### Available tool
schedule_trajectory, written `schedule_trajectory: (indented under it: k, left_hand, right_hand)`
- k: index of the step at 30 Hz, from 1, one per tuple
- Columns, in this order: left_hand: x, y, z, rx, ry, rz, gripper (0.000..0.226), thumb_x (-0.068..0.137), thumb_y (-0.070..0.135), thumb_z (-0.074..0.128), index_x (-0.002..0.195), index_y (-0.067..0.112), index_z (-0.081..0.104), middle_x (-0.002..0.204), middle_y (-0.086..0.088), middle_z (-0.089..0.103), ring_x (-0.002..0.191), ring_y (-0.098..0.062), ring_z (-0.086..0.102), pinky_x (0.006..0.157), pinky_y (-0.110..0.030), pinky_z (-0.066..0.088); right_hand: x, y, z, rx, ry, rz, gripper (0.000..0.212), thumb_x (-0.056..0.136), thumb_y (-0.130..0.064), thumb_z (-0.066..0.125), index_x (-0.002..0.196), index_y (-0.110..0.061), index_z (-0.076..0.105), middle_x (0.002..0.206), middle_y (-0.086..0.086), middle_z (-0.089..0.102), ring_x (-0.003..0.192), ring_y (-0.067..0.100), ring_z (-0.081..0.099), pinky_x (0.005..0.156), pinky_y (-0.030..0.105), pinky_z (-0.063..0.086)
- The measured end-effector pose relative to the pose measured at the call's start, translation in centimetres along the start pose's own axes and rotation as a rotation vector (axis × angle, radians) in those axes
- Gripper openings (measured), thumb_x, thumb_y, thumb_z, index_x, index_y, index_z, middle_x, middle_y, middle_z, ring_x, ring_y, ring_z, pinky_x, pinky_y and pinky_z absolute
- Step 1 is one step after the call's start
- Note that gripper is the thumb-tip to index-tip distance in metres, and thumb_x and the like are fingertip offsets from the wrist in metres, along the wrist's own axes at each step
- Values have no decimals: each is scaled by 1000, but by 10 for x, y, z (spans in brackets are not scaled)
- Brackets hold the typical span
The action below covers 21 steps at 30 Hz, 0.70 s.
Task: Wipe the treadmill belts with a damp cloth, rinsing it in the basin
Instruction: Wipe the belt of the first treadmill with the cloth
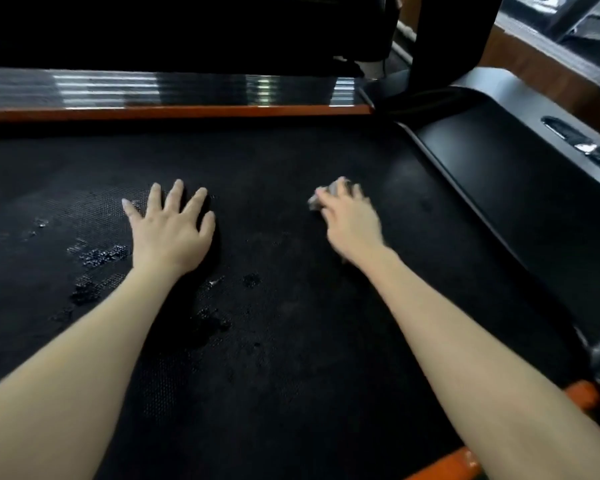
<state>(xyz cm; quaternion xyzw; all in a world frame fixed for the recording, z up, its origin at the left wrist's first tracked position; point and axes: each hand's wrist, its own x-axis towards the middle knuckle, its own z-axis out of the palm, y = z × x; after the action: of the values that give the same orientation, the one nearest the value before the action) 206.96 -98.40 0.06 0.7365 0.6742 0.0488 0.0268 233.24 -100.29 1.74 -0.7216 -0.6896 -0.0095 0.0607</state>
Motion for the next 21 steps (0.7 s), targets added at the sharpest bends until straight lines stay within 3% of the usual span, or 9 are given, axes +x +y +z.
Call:
schedule_trajectory:
  k: [2,5,7,11,12,14,17,19,21]
  left_hand:
    - [-1,0,4,-15,24,4,55,95,53,22,148,35,26,158,-3,19,146,-29,9,112,-63,3]
    - [-1,-1,2,-29,29,5,53,96,52,23,147,37,26,158,-1,18,146,-27,7,113,-60,2]
    - [-2,-1,2,-28,22,-3,53,96,52,21,148,38,23,159,0,15,146,-27,5,114,-59,1]
    - [-2,4,2,-53,33,-15,53,97,50,24,148,36,25,159,-2,16,146,-29,6,114,-61,0]
    - [-1,4,2,-58,39,-16,53,96,50,25,147,35,27,158,-2,18,146,-29,7,113,-61,1]
    - [0,5,3,-64,46,-14,53,96,49,28,147,34,29,158,-1,20,146,-29,8,113,-61,2]
    - [1,0,2,-153,77,-34,53,96,43,38,145,24,34,156,2,25,146,-24,13,115,-56,3]
    - [0,-5,1,-223,93,-53,52,95,37,43,143,18,37,155,3,28,146,-20,14,117,-52,3]
    - [-1,-7,1,-214,91,-47,52,96,37,40,144,17,36,156,4,25,146,-18,12,117,-50,1]
  right_hand:
    - [-26,-41,7,42,36,-305,43,91,-17,45,133,-21,49,146,19,36,127,45,37,101,52,37]
    - [-49,-53,2,211,-82,-533,45,96,-17,43,140,-26,44,153,10,28,141,35,23,113,47,21]
    - [-24,-28,-3,198,-104,-523,48,97,-12,41,142,-30,40,155,4,24,143,26,21,114,45,15]
    - [63,2,1,45,-39,-14,49,98,-13,37,145,-27,32,157,9,18,141,34,19,114,48,17]
    - [76,-10,5,22,-25,28,48,98,-14,37,145,-25,32,156,11,19,140,37,21,114,48,20]
    - [82,-50,14,-10,22,-62,48,95,-15,39,142,-22,33,150,16,27,131,41,31,107,48,28]
    - [55,-111,30,51,73,-370,52,93,-16,37,144,-25,35,148,18,32,129,41,34,105,46,29]
    - [43,-113,25,150,-21,-515,50,95,-14,36,144,-22,37,153,13,28,139,37,25,113,44,22]
    - [57,-79,17,170,-75,-589,48,93,-13,36,137,-26,47,152,9,32,139,31,29,113,41,25]
